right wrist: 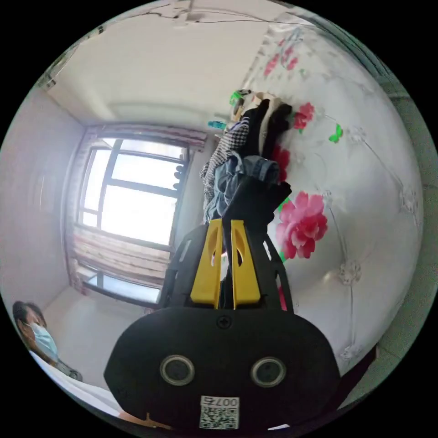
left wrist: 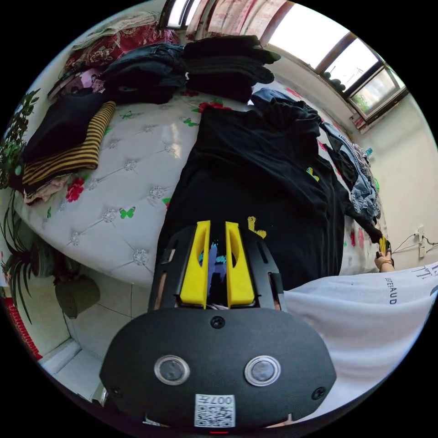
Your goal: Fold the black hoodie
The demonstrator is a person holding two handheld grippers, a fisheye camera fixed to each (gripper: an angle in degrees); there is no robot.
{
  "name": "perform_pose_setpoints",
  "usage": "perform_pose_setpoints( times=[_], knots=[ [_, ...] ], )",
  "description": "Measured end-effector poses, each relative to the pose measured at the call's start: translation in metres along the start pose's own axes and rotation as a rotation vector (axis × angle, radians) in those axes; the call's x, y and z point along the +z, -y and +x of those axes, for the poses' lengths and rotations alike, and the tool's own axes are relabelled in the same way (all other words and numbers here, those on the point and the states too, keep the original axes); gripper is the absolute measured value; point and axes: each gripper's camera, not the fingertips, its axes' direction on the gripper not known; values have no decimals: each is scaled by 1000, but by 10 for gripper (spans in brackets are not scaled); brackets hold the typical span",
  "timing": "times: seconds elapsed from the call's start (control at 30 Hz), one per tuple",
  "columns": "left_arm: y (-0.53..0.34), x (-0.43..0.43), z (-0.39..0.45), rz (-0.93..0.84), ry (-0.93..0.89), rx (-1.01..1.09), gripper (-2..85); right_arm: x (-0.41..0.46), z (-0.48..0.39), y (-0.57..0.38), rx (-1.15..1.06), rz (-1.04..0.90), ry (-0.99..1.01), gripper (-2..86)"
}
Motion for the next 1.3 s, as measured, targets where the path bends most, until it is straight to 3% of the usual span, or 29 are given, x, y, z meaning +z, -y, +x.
perform_pose_setpoints(
  times=[0.1,0.2,0.23,0.3,0.37,0.53,0.7,0.8,0.87,1.03,1.3],
  knots=[
    [-14,-2,7,17,25,-3,61,-28,-46,14,-201,-38,-52,10],
    [-27,3,11,17,27,-20,62,-48,-8,24,6,-62,-124,8],
    [-31,4,12,17,24,-26,61,-60,15,22,153,-20,-26,7],
    [-38,2,13,26,30,-30,58,-72,17,16,177,38,146,6],
    [-44,2,12,43,23,-21,51,-70,-18,18,8,-17,174,6],
    [-30,14,4,52,-43,8,50,-52,-76,32,-58,-97,213,6],
    [-9,8,10,110,-78,112,51,-38,-203,20,-530,-326,428,8],
    [-11,3,9,143,-77,156,46,-61,-210,23,-538,-228,132,14],
    [-18,10,3,129,-80,155,44,-82,-160,31,-332,-141,-182,22],
    [-30,30,-10,45,-66,109,42,-113,-91,4,-114,-108,-165,35],
    [-9,43,19,21,-61,161,43,-39,-104,-7,-201,-265,-332,58]
  ],
)
